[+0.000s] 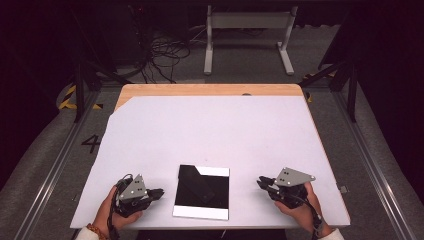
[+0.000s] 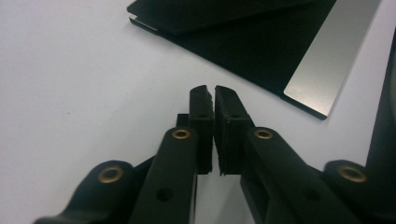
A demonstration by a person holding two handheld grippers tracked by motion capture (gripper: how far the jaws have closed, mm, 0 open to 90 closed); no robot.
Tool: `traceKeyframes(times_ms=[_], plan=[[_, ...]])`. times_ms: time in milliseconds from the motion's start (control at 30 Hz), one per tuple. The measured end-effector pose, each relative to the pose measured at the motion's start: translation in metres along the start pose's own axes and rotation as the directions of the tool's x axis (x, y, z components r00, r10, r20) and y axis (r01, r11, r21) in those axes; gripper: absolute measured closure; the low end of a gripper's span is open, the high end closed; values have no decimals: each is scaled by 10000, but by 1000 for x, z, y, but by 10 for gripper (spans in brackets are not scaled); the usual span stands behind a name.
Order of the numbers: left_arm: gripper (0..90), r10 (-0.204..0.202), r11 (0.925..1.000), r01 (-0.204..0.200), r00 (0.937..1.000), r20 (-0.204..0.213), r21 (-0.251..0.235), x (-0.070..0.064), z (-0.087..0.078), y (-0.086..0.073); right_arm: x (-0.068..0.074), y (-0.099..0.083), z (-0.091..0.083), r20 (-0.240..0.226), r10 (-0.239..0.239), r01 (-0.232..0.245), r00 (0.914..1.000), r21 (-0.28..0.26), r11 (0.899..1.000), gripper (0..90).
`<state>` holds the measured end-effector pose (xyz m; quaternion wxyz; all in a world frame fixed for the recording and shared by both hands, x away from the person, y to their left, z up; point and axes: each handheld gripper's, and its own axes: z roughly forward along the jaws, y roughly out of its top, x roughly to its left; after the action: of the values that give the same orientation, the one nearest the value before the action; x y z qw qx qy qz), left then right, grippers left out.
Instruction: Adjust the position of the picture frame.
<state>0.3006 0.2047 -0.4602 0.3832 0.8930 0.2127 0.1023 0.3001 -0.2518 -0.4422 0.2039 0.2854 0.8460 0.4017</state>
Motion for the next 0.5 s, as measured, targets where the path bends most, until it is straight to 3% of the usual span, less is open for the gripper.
traceKeyframes(times_ms=[133, 367, 500], plan=[[900, -25, 9997, 18, 9995, 306, 250, -3, 5, 2, 5, 6, 6, -326, -27, 35, 9995, 225, 9997, 884], [899, 232, 9986, -258, 9982, 552, 468, -12, 13, 9, 18, 18, 23, -720, 82, -59, 9974, 321, 9995, 899], [897, 156, 9987, -189, 9975, 687, 481, -12, 16, 10, 26, 25, 36, -935, 50, -5, 9956, 488, 9988, 900]])
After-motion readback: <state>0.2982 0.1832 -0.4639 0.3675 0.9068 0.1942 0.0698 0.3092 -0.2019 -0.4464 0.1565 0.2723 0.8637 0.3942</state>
